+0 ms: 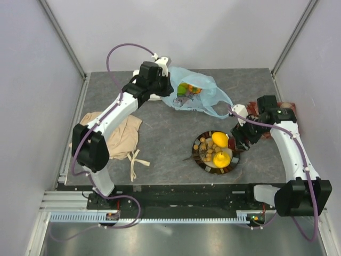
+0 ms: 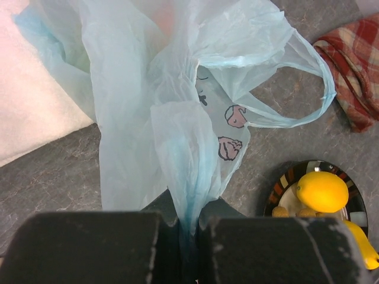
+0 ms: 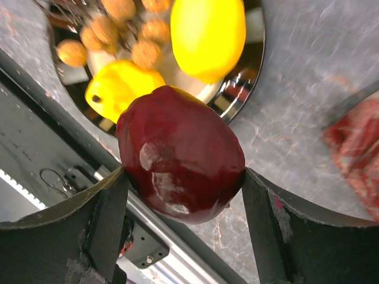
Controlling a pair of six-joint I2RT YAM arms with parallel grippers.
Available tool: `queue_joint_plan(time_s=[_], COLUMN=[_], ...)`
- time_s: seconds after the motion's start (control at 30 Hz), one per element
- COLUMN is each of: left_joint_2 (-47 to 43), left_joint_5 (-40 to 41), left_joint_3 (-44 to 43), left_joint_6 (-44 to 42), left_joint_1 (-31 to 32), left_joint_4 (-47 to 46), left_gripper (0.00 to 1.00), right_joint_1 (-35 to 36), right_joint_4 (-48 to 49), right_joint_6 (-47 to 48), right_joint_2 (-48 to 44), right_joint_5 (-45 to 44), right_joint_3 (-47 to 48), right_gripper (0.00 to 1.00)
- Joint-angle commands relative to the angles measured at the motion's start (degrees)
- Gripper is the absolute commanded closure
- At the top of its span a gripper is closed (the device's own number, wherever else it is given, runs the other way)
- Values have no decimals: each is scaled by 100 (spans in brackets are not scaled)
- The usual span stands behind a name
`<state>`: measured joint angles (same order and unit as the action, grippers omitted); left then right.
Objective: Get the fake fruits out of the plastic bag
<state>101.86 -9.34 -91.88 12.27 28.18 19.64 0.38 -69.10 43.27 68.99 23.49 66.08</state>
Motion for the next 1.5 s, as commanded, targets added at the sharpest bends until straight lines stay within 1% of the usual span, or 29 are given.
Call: queue_joint_plan(time_s=[0.0, 0.07, 0.2, 0.33, 0.53, 0.7, 0.77, 0.93, 1.07, 1.33, 1.43, 1.47], left_joint_2=[-114, -114, -114, -88, -79, -97, -105, -132, -97, -70, -70, -62], left_joint_5=[11, 29, 47, 29, 11, 3, 11, 12, -41, -120, -129, -120], left_joint_3=[-6, 12, 3, -15, -15, 12, 20, 64, 47, 12, 21, 29], left_joint_6=[-181, -208, -260, -252, -260, -287, -304, -322, -287, -234, -225, -217], left_joint_1=[-24, -23, -23, -24, -24, -24, -24, -24, -23, -6, -15, -15], left_joint_4=[-171, -180, -171, -171, -162, -162, -171, -171, -162, -162, -162, -171], left_gripper=[99, 99, 98, 98, 98, 98, 99, 98, 98, 98, 98, 98], right_joint_1=[-258, -258, -258, -258, -258, -249, -249, -249, -223, -135, -126, -126], right_joint_4=[-121, -86, 72, 563, 1047, 1171, 1171, 1241, 1223, 1180, 1153, 1153], right_joint_6=[533, 779, 920, 754, 499, 498, 481, 358, 191, 200, 147, 130], right_joint_2=[246, 299, 606, 878, 1415, 1810, 1881, 1899, 1793, 1978, 2022, 2013], right_joint_5=[33, 25, -63, 7, 51, 60, 112, 130, 385, 385, 402, 402], right_joint_3=[-262, -420, -675, -816, -817, -825, -834, -834, -711, -799, -729, -685], right_gripper=[52, 52, 52, 52, 52, 50, 50, 45, 46, 46, 44, 39])
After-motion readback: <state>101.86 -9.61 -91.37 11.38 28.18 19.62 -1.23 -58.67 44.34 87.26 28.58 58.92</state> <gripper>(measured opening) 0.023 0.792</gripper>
